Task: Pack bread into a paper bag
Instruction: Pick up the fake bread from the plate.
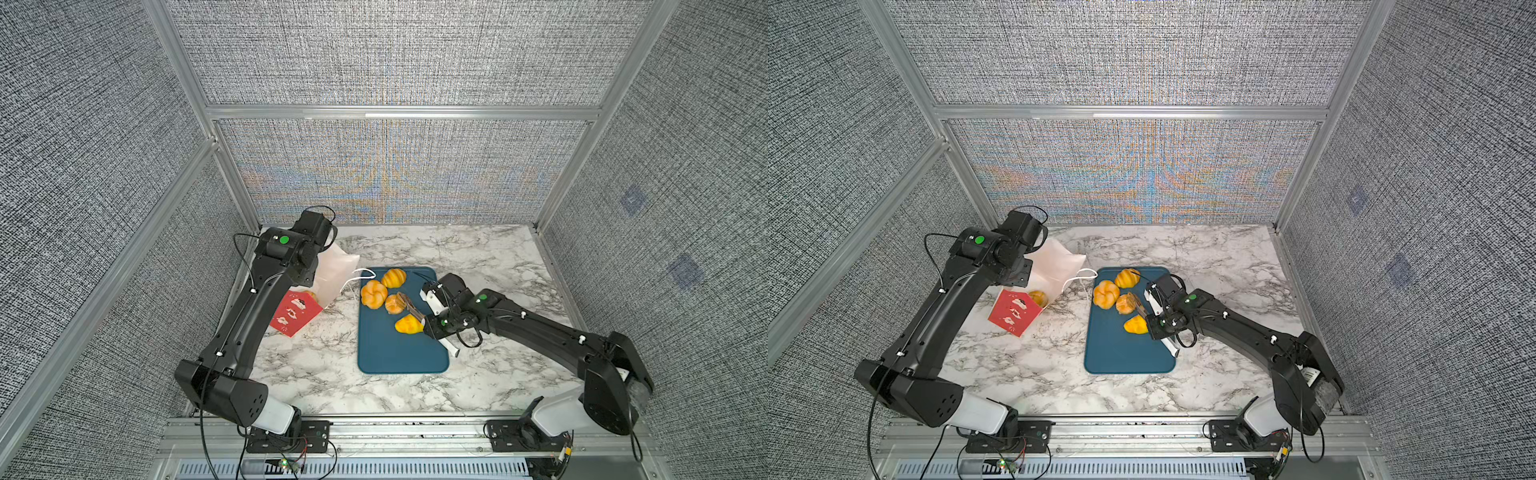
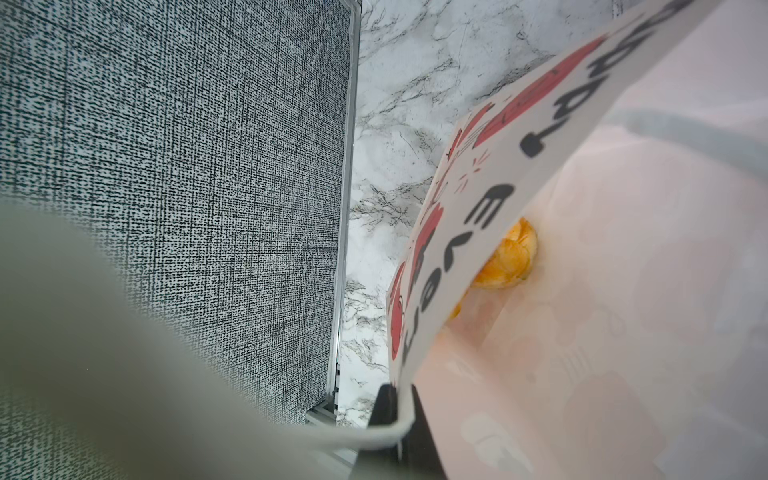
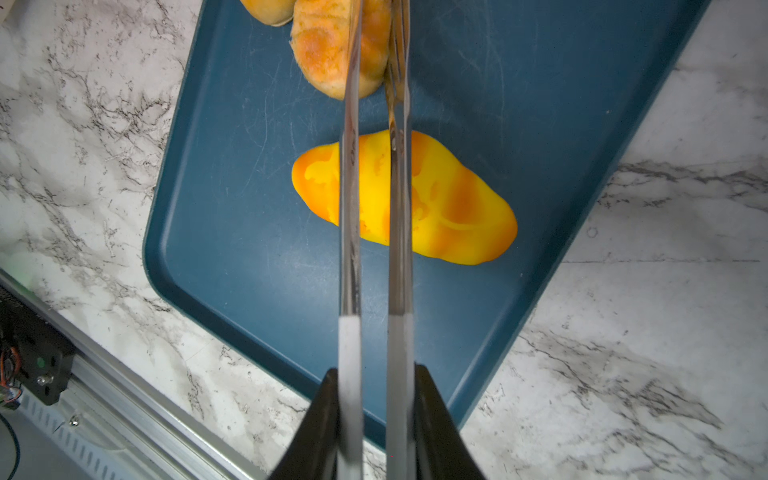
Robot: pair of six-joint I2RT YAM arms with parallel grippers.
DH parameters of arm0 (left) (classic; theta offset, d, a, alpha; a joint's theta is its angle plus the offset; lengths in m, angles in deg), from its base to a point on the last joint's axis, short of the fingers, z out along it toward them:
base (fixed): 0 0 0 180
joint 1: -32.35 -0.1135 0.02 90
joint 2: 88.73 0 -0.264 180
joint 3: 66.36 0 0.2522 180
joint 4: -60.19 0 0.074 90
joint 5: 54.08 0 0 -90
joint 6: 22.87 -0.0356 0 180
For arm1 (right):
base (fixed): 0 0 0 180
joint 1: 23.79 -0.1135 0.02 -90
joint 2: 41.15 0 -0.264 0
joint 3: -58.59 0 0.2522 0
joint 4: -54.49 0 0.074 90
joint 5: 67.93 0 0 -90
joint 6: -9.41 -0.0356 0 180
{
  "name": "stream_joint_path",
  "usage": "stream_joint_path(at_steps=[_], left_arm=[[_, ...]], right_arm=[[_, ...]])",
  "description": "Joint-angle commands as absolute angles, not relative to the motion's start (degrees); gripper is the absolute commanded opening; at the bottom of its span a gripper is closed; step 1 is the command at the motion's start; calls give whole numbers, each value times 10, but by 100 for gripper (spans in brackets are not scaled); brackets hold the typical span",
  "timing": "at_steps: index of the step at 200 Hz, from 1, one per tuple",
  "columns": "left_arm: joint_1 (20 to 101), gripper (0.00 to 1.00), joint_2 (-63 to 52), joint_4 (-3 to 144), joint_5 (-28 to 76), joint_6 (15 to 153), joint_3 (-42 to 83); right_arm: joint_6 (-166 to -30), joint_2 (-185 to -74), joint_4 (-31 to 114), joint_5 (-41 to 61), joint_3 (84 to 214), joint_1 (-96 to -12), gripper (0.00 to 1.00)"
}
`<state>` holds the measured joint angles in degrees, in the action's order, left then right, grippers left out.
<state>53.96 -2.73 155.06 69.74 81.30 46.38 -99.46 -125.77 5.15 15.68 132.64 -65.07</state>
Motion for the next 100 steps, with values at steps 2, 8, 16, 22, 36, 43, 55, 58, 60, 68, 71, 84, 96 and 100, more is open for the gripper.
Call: stream_joint_path(at_steps=[2,8,16,22,36,43,55,58,60,68,71,84,96,100], left_arm=[[540,2,-30,1545,696,814,466],[540,2,-29,1545,696,815,466],[540,2,-29,1545,694,814,467],[540,2,-29,1545,694,815,467],[540,2,-29,1544,695,814,467],[540,2,-28,1544,695,813,467],[540,2,-26,1544,693,813,468],[540,2,-26,1544,694,814,468],[540,2,-26,1544,694,814,469],[540,2,-26,1544,693,814,469],[540,2,-26,1544,694,814,469],[540,2,-26,1544,694,814,470],[540,2,-25,1543,692,814,471],[540,2,-25,1543,693,814,472]], right_arm=[[-993,-1255,56,162,1331,-651,12],[-993,-1256,55,163,1332,-651,11],[-992,-1256,54,164,1333,-651,12],[-992,-1255,52,165,1334,-651,12],[-990,-1255,48,169,1339,-651,11],[-988,-1255,45,171,1343,-651,7],[-986,-1255,42,174,1348,-651,5],[-986,-1256,41,175,1349,-651,5],[-985,-1256,40,176,1350,-650,5],[-984,-1257,37,177,1354,-650,1],[-983,-1257,37,177,1356,-650,0],[-982,-1259,33,179,1363,-650,0],[-980,-1258,28,181,1369,-650,0],[-980,-1257,26,182,1372,-650,0]])
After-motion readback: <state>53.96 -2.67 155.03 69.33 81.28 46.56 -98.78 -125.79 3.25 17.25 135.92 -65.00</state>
